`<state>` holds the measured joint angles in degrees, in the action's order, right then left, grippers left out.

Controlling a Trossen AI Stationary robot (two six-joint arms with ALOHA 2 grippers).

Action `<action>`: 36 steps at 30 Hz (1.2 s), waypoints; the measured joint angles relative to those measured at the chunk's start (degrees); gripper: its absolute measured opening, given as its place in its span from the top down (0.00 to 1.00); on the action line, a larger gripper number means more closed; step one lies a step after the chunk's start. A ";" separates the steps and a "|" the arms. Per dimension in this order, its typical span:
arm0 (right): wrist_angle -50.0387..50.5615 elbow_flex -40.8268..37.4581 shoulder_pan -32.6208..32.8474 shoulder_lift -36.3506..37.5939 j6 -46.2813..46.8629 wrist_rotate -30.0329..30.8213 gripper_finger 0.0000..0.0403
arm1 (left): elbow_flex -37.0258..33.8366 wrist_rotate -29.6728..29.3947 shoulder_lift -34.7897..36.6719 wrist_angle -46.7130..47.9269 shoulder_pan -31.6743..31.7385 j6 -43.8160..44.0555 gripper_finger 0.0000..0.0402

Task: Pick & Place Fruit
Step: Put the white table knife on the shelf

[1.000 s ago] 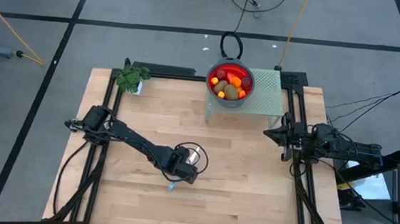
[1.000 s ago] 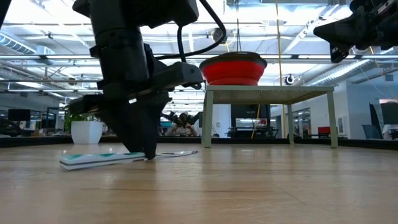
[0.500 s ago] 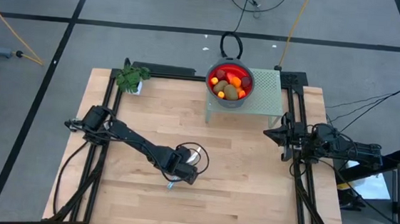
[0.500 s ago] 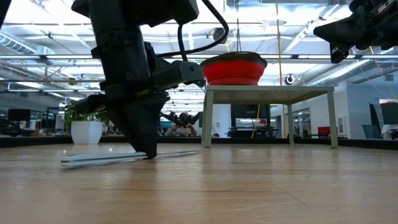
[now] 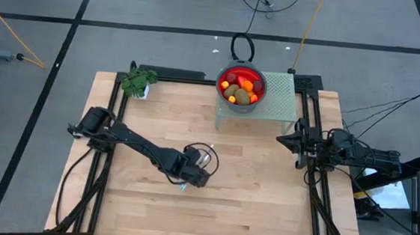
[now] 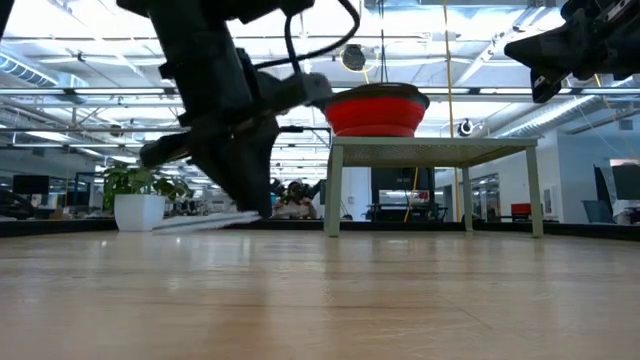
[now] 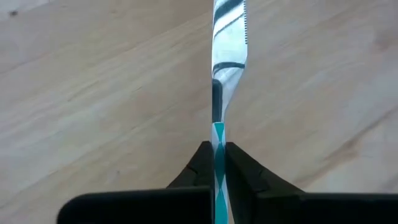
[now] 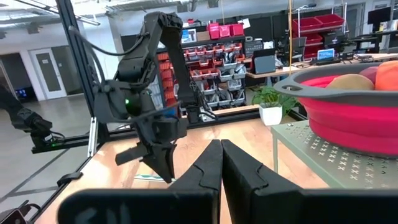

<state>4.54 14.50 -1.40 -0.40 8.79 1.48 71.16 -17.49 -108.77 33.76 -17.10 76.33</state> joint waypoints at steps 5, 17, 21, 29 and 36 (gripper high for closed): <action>0.00 0.00 0.01 0.00 4.13 -0.03 1.00 | 0.07 -3.57 3.50 -3.42 -0.02 -0.85 0.96; -2.33 0.00 0.01 -3.99 15.58 -11.26 1.00 | 0.20 -14.99 11.13 -14.63 0.54 -6.89 0.96; -10.04 0.00 0.38 -10.52 15.96 -13.86 1.00 | 0.23 -17.35 11.76 -21.80 1.26 -11.03 0.99; -25.78 0.00 7.16 -29.41 12.94 -11.85 1.00 | 0.26 -20.76 11.74 -30.90 3.02 -16.35 0.98; -33.66 1.73 14.87 -43.38 8.49 -0.61 0.99 | 0.28 -22.45 11.73 -34.19 4.30 -19.00 0.96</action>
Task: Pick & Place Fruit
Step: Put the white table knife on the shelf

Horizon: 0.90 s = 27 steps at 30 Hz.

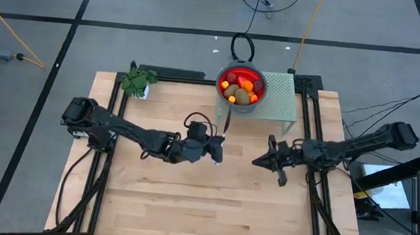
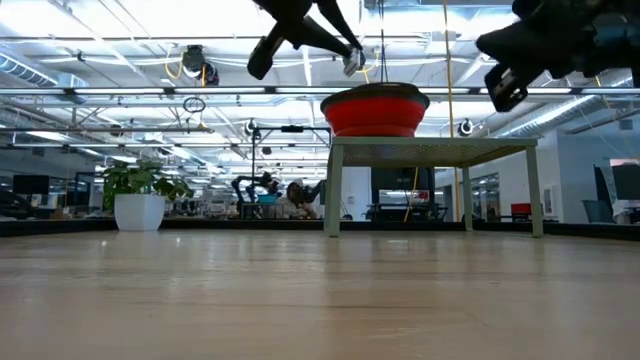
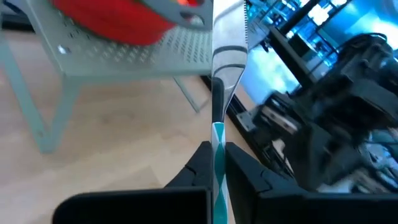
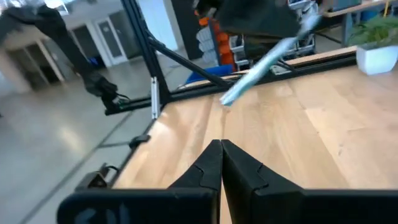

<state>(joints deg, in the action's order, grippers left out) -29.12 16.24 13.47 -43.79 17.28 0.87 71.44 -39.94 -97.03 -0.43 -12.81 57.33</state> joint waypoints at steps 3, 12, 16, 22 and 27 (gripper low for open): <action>-0.10 3.55 1.94 -4.46 -2.35 2.38 0.96 | 0.02 -1.62 0.00 -0.47 0.14 -1.12 0.98; 2.54 13.80 2.52 -16.59 -3.13 6.73 0.70 | 0.02 -2.91 0.00 -4.12 0.05 -4.74 0.97; 4.37 17.10 2.50 -20.38 -3.02 10.26 0.57 | 0.02 -4.18 0.00 -5.28 -0.20 -6.18 0.98; 4.04 20.36 1.86 -23.99 -2.49 12.82 0.44 | 0.02 -4.27 0.00 -6.48 -0.24 -7.29 0.96; 3.97 21.13 0.71 -24.64 1.81 14.07 0.40 | 0.02 -5.13 -0.02 -7.88 -0.59 -9.26 0.98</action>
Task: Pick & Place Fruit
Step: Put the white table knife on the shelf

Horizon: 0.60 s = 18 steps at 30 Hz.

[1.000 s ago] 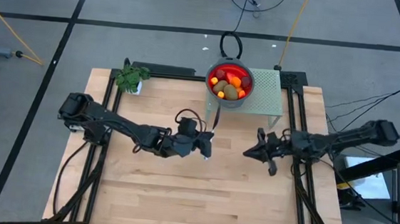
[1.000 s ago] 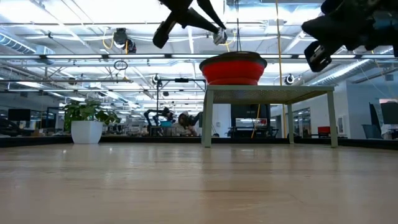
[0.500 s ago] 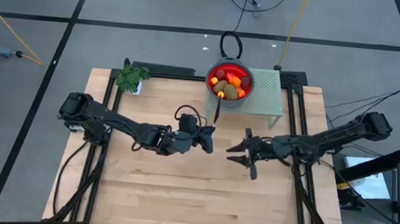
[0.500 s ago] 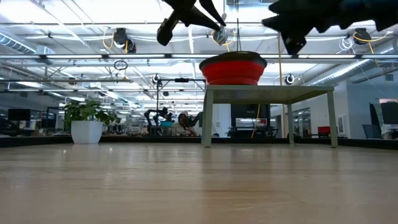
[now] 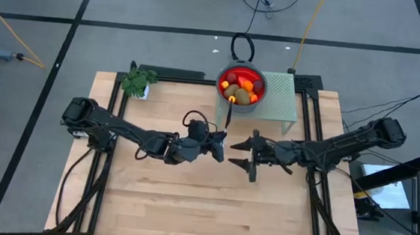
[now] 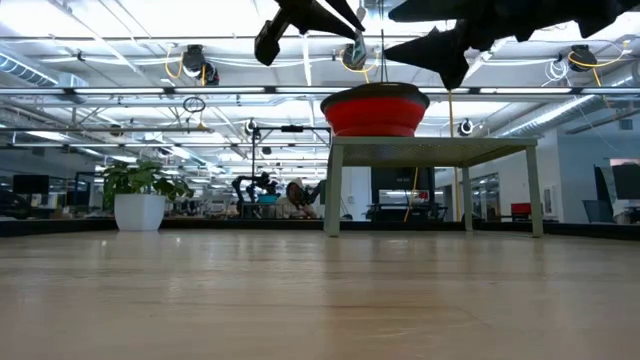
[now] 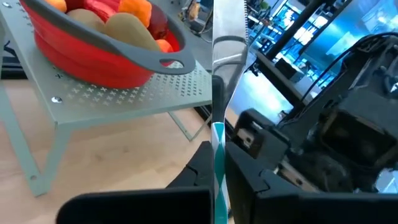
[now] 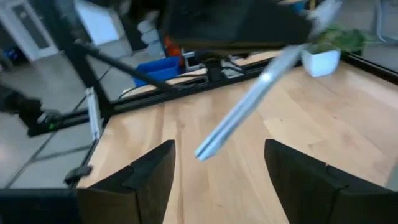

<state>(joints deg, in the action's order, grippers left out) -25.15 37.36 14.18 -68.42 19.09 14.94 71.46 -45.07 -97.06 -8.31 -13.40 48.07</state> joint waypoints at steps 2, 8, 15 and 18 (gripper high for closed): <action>-0.73 0.04 -0.79 0.02 2.83 0.08 0.40 | 0.00 -0.70 0.00 -0.25 -0.18 -0.15 0.96; -1.69 0.07 -2.51 0.04 10.01 0.00 0.40 | 0.00 -1.60 0.00 -0.84 -0.19 -0.44 0.95; -4.93 0.07 -2.51 -0.45 10.56 0.02 0.40 | 0.00 -1.80 0.00 -3.59 -0.19 -2.94 0.97; -6.86 0.09 -2.54 -1.93 11.84 0.00 0.40 | 0.00 -2.45 0.00 -3.83 -0.19 -2.94 0.95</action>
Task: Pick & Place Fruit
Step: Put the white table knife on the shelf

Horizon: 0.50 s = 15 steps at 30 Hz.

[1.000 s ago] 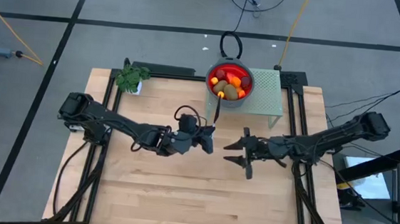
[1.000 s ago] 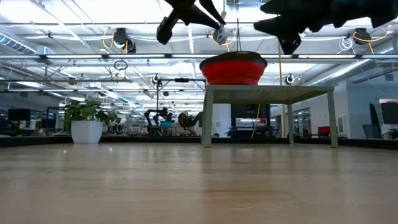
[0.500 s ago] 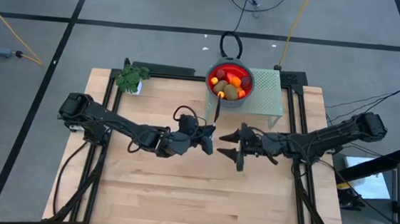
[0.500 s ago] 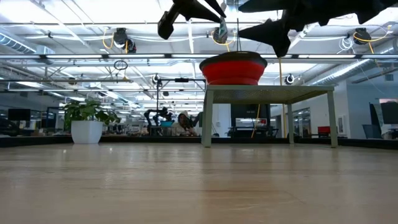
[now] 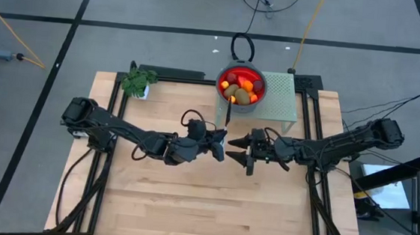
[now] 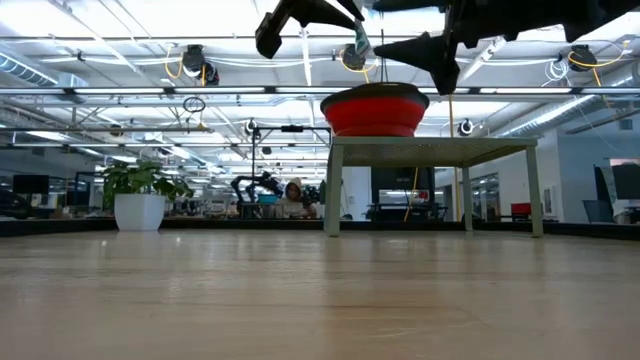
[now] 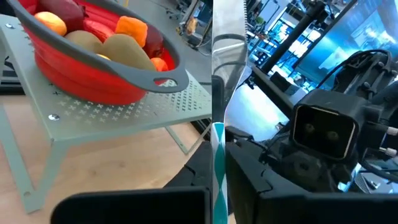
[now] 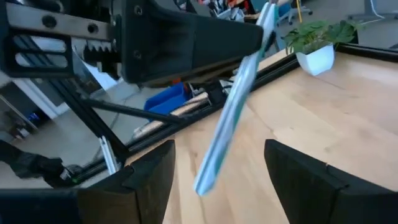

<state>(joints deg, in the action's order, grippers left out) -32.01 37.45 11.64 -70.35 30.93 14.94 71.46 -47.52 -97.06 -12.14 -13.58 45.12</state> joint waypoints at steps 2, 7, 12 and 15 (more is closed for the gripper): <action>-0.21 1.27 -0.02 -1.80 0.99 -0.04 0.40 | 0.00 -0.12 0.00 -0.13 0.00 -0.02 0.95; 0.73 5.51 -0.02 -6.48 0.36 -0.19 0.40 | 0.00 -0.14 0.00 -0.15 -0.18 -0.44 0.99; 2.79 7.88 -0.02 -8.34 0.06 0.58 0.42 | 0.00 -2.03 0.00 0.04 -1.10 -0.49 0.96; 3.63 8.04 -0.02 -8.21 2.18 2.12 0.45 | 0.00 -2.50 0.00 0.11 -1.49 -0.11 0.94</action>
<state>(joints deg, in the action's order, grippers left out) -28.38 45.50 11.62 -78.56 33.11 17.06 71.46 -50.02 -97.06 -12.03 -15.08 45.01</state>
